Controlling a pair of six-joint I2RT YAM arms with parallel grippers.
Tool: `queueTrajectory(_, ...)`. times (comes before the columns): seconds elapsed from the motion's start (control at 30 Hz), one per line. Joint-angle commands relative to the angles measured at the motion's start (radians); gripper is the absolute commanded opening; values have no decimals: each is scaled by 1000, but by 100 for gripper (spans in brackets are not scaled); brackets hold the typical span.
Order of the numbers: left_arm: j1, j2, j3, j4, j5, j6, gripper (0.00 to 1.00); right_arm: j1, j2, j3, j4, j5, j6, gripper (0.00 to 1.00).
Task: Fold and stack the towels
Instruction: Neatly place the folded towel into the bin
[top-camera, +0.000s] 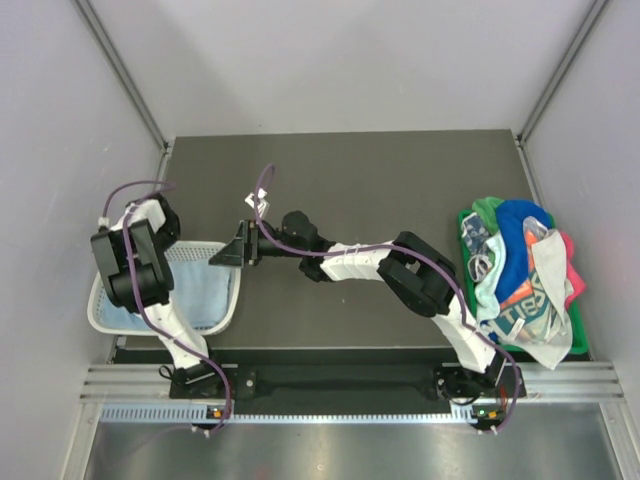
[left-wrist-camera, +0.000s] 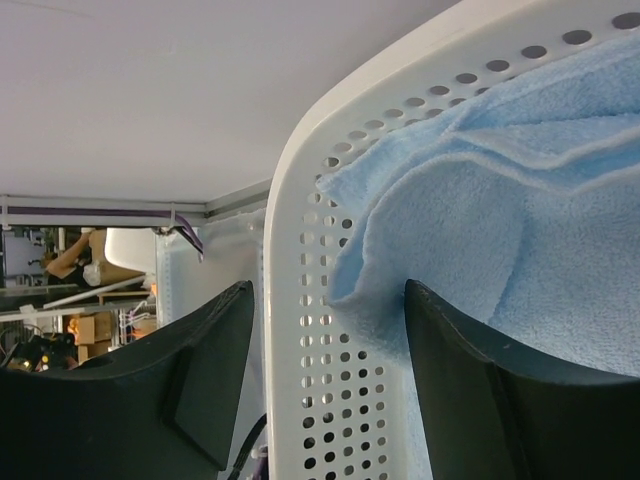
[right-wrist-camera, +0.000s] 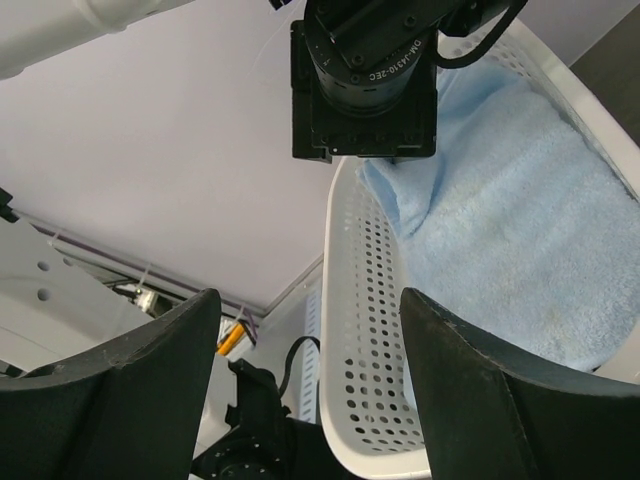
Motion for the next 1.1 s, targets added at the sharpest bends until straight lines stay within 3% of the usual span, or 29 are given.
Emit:
queueTrajectory(0.0,20,-53,-8,-80,-30,-31,67,-12,-62,-12,48,-1,-25,72)
queueTrajectory(0.53,119,-116,-45,-3,59,33,72,-10,-68,-39,54,-4,-19,72)
queueTrajectory(0.7,145,-136,-45,78,177,119,76,-10,-69,-36,37,-6,-25,72)
queueTrajectory(1.07,155,-253,26,190,407,308,72,-21,-71,-10,1,-15,-37,71)
